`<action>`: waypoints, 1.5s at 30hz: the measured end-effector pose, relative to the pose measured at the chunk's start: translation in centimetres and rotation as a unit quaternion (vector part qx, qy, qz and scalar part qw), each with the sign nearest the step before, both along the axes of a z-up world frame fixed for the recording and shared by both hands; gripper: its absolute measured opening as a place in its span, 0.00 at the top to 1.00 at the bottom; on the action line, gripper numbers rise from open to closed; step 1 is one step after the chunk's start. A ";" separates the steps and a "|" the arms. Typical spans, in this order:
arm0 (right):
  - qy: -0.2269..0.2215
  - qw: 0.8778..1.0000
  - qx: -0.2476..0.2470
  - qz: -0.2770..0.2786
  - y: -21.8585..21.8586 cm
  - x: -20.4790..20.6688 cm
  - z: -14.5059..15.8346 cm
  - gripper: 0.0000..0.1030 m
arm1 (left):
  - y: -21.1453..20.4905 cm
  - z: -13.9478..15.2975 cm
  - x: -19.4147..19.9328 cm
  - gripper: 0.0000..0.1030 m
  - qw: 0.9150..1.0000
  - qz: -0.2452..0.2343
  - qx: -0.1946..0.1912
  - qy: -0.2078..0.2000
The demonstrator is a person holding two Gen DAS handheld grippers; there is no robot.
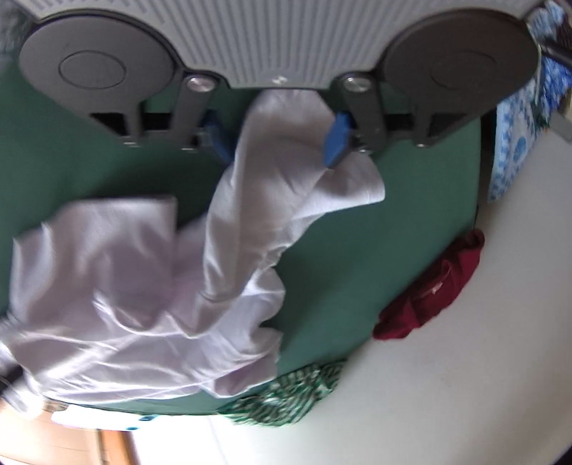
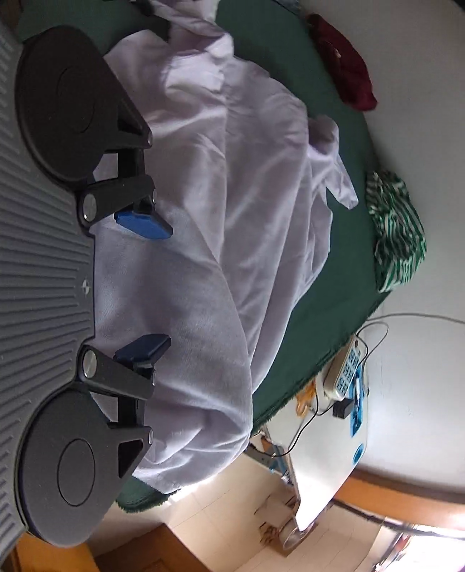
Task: Fold clothes
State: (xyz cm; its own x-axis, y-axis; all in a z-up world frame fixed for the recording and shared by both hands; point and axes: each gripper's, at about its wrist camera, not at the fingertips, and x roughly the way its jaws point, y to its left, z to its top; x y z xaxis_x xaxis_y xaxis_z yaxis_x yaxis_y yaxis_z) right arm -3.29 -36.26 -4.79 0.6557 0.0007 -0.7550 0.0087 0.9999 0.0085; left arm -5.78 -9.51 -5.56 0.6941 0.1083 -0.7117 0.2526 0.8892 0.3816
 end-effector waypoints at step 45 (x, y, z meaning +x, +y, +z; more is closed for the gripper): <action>-0.052 0.995 0.050 0.066 -8.6 -5.6 1.7 0.96 | -4.1 1.1 5.3 0.27 0.939 0.131 -0.311 0.070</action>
